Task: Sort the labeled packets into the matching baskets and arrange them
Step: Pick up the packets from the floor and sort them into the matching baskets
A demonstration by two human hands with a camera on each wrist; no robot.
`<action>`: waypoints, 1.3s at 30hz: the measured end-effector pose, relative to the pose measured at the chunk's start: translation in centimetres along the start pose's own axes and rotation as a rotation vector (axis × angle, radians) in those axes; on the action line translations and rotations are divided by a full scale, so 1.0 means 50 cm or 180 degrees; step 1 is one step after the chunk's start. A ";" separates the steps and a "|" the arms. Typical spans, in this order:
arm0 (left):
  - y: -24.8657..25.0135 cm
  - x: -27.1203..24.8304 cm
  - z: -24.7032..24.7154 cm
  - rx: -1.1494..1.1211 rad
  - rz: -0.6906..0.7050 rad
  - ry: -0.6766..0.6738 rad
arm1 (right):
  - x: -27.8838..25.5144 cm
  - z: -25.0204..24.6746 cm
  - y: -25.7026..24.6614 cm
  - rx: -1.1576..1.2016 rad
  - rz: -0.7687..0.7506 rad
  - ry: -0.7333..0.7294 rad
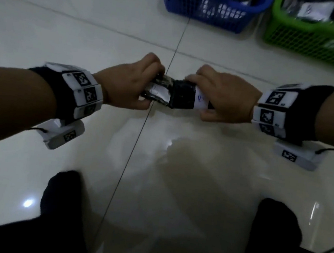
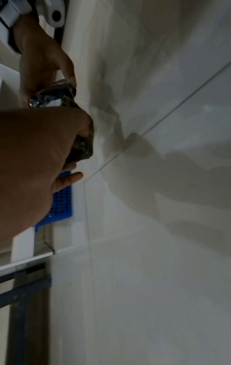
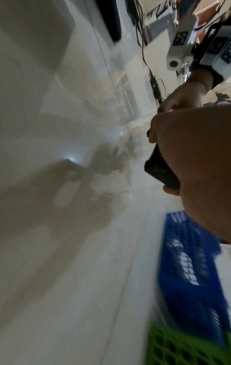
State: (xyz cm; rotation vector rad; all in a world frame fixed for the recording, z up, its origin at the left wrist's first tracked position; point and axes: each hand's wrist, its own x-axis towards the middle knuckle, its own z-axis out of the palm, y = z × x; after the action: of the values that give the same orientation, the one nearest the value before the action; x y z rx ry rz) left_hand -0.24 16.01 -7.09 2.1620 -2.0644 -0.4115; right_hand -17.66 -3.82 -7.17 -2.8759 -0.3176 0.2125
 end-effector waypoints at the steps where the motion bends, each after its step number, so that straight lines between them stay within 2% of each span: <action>1: -0.003 0.032 -0.019 0.0039 0.0002 0.0196 | 0.003 -0.023 0.025 -0.0171 0.0006 0.0192; 5: -0.012 0.181 -0.111 0.0189 -0.0181 0.1106 | -0.010 -0.134 0.151 -0.0847 0.0235 0.1069; 7: -0.005 0.262 -0.154 0.0107 -0.0371 0.1556 | -0.036 -0.190 0.223 -0.1086 0.0588 0.1521; 9: 0.010 0.334 -0.183 -0.0002 -0.0494 0.1796 | -0.069 -0.233 0.283 -0.1176 0.1116 0.1855; 13: 0.047 0.451 -0.216 0.0128 -0.0497 0.1663 | -0.140 -0.278 0.373 -0.0899 0.2415 0.2358; 16: 0.074 0.520 -0.228 0.0393 -0.0625 0.1405 | -0.177 -0.283 0.424 -0.0537 0.3009 0.2581; 20: 0.104 0.637 -0.250 0.0563 -0.0472 0.0980 | -0.222 -0.275 0.476 -0.0258 0.3405 0.2535; 24: 0.138 0.756 -0.265 0.0800 -0.0486 0.0611 | -0.252 -0.270 0.520 -0.0200 0.3414 0.2548; 28: 0.142 0.814 -0.225 0.0830 -0.0682 0.0372 | -0.256 -0.264 0.555 -0.0104 0.3580 0.2731; 32: 0.115 0.852 -0.183 0.0713 -0.0577 0.0345 | -0.229 -0.209 0.597 0.0278 0.3908 0.2738; 36: 0.086 0.878 -0.169 0.0493 -0.0696 0.0335 | -0.207 -0.172 0.598 0.0195 0.4082 0.2082; 39: 0.062 0.899 -0.164 0.0839 -0.0954 0.0233 | -0.209 -0.146 0.600 -0.0040 0.4074 0.1732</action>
State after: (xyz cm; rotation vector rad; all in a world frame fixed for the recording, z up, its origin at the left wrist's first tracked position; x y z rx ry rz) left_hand 0.44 -29.64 -3.35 2.6079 -1.8493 -0.0867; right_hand -20.63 -36.29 -6.49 -2.5220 1.5831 -0.3633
